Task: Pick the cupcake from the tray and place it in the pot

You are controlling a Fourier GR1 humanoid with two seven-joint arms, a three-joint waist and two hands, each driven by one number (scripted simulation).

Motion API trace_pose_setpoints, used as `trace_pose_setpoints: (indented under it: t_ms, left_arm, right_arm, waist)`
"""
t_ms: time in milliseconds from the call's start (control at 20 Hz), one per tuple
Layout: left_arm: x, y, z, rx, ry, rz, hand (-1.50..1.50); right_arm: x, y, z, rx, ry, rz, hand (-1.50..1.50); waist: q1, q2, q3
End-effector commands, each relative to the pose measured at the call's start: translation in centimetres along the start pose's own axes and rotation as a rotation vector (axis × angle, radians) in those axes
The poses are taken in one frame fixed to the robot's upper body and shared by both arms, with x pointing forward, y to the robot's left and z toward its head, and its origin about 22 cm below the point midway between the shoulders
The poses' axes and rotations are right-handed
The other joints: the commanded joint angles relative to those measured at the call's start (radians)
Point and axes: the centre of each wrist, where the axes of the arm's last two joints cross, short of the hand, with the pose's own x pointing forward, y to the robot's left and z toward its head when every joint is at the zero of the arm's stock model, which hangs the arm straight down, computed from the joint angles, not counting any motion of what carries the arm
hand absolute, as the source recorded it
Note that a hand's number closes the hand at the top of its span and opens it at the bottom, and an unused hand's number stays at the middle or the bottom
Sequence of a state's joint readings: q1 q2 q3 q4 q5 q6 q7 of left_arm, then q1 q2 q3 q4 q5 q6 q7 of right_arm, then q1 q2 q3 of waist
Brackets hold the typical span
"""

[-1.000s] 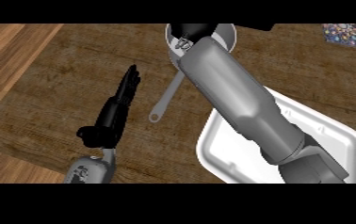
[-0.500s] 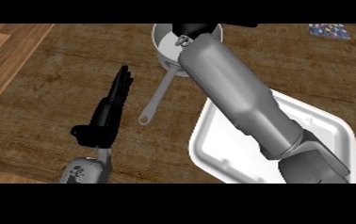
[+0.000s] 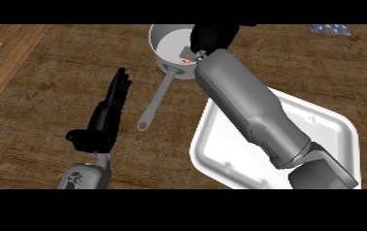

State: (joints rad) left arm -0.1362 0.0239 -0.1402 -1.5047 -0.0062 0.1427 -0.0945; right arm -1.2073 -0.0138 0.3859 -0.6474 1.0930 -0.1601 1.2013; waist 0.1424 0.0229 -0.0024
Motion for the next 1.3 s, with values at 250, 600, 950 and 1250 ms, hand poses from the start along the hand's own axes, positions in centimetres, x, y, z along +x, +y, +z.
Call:
trace_pose_setpoints:
  t_ms: [250, 600, 950, 1250]
  left_arm:
    - [-0.8, 0.7, 0.8, 0.035, 0.010, -0.002, 0.00]
    - [-1.0, 1.3, 1.3, 0.062, 0.024, -0.004, 0.00]
    - [-0.1, 1.3, 0.6, 0.074, 0.014, 0.002, 0.00]
    - [-0.2, 2.2, 1.2, 0.094, 0.023, -0.020, 0.00]
  right_arm:
    - [-3.0, 5.0, -0.8, 0.229, 0.409, -0.073, -1.50]
    - [-2.8, 4.0, 0.6, 0.119, 0.209, -0.448, -1.50]
    - [-3.8, 4.0, 0.4, -0.095, 0.209, -0.836, -1.50]
    - [-5.7, 6.7, 1.4, -0.172, 0.272, -0.961, -1.50]
  waist:
    - [-0.036, -0.007, 0.001]
    - [-0.057, -0.014, 0.003]
    - [-0.074, -0.014, 0.004]
    - [-0.099, -0.023, 0.003]
